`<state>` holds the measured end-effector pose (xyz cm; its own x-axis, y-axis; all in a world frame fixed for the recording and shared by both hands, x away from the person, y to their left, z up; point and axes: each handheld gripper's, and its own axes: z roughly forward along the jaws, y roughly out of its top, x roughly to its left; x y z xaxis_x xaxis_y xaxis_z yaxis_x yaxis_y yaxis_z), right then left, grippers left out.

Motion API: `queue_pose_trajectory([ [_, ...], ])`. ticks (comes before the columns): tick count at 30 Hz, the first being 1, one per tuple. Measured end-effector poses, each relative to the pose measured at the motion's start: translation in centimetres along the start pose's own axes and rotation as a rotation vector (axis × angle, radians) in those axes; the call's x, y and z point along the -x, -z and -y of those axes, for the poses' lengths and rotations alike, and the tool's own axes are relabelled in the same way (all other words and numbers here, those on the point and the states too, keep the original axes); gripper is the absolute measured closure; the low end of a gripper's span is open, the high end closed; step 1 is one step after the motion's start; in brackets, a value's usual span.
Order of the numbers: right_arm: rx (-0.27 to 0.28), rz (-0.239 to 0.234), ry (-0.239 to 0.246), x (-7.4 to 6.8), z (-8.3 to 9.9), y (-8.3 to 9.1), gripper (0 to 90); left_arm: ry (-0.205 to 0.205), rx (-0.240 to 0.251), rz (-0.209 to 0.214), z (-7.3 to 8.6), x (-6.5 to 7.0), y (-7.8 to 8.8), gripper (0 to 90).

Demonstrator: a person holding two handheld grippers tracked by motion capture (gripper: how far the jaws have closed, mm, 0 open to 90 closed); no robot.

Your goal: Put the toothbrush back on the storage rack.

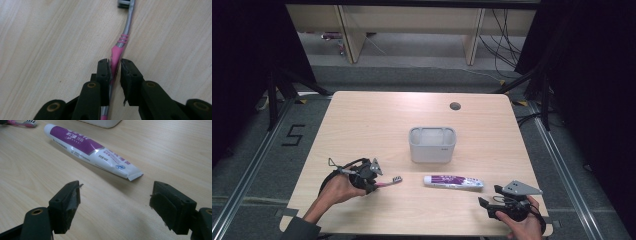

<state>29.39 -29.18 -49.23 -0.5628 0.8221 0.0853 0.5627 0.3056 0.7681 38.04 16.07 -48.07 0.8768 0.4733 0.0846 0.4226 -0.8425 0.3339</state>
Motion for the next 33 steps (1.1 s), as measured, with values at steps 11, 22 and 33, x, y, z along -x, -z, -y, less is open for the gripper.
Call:
queue_pose_trajectory([
  [11,-0.008,-0.008,-0.023,-0.2,0.0,0.1,24.1,0.056,-0.044,0.028,-0.7,0.0,-0.4,80.7],
  [22,-0.013,-0.015,-0.021,-0.2,0.0,0.0,24.1,0.067,-0.100,0.041,-1.3,-0.3,-0.5,81.0],
  [33,-0.009,-0.017,-0.020,-0.3,0.0,-0.1,24.2,0.045,-0.183,0.030,-2.5,-0.1,-0.7,81.6],
])
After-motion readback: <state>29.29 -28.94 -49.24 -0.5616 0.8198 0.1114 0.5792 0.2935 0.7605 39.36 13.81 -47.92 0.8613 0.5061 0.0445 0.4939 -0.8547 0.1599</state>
